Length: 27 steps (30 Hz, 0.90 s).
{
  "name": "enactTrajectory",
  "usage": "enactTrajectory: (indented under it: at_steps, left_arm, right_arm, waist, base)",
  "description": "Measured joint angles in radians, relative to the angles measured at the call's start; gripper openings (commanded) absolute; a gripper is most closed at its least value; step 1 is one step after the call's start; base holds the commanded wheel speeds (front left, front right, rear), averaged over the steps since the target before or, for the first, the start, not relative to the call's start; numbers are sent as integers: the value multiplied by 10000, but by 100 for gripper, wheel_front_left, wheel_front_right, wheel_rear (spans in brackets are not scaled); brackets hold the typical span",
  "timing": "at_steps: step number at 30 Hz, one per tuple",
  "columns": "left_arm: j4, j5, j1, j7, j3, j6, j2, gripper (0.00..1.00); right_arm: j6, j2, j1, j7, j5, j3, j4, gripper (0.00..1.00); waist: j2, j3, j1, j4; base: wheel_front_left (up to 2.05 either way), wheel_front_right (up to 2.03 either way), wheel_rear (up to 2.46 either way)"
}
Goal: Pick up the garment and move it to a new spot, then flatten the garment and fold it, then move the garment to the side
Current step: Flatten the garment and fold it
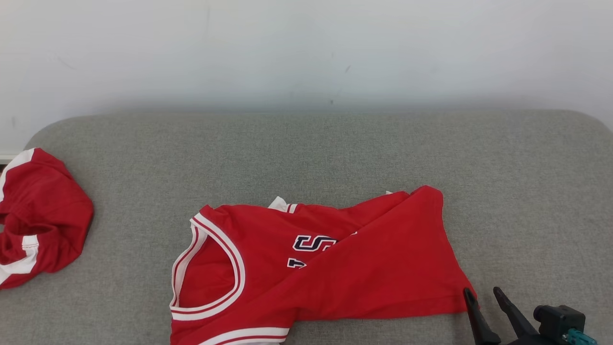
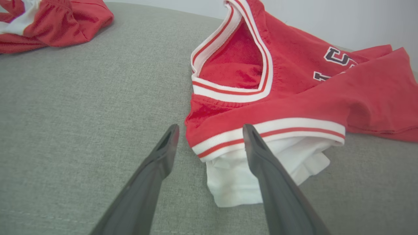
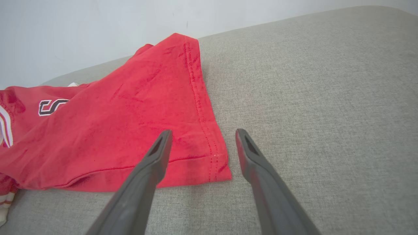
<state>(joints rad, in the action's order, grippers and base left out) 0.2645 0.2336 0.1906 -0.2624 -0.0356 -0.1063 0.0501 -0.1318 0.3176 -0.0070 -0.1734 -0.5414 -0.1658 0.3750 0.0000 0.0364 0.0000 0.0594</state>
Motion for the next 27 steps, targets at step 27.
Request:
enactTrajectory:
  at_steps: [27]
  left_arm:
    - [2454, 1365, -662, -2, -861, -186, 6, 100]
  right_arm:
    - [0, -169, -2025, -303, 192, -792, 3233, 93]
  waist:
    - [0, 427, 0, 107]
  base:
    - [0, 0, 0]
